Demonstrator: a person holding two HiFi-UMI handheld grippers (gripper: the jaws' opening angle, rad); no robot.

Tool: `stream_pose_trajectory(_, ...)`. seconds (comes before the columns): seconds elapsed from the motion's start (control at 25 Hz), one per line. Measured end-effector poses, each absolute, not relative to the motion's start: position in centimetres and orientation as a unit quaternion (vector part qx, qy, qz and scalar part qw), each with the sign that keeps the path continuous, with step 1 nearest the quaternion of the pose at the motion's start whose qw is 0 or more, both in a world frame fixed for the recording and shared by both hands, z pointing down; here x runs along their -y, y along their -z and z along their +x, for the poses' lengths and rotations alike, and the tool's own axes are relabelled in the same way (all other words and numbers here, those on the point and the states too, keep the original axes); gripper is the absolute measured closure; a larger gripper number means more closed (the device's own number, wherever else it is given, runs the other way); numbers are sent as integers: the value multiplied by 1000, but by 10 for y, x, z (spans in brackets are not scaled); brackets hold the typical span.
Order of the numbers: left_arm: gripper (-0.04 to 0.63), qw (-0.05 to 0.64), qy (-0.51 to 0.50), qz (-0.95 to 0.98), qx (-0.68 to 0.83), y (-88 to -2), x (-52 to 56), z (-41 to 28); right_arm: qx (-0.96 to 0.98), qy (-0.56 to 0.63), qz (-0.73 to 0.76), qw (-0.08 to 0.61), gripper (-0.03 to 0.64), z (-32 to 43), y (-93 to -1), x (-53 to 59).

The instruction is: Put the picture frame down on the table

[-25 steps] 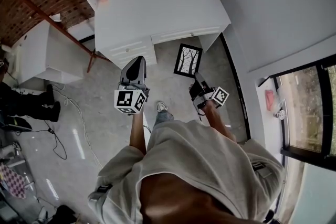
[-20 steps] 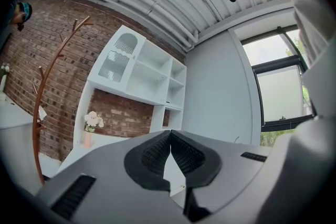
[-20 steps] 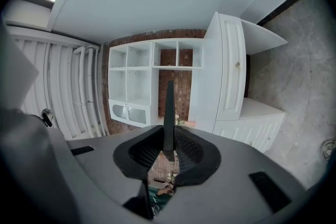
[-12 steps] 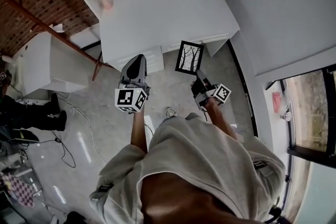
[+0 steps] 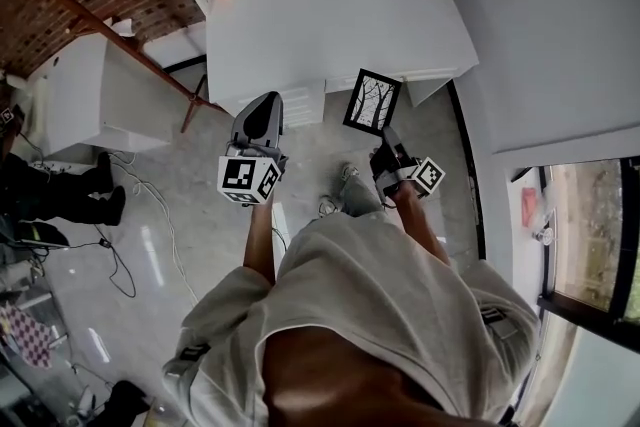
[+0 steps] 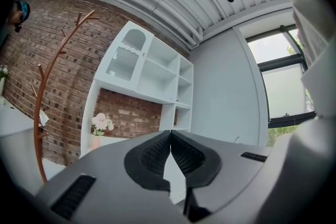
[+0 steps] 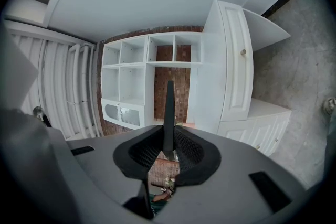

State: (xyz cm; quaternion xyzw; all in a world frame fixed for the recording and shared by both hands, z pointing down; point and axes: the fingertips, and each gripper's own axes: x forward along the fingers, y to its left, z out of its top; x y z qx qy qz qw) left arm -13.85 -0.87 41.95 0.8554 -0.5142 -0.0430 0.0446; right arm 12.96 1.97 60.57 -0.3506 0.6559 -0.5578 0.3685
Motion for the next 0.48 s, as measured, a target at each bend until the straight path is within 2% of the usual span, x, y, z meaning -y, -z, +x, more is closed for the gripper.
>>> stream_pose_trajectory(0.48, 578, 41, 42, 850, 524, -422, 47, -150, -663, 560, -332, 369, 531, 110, -606, 30)
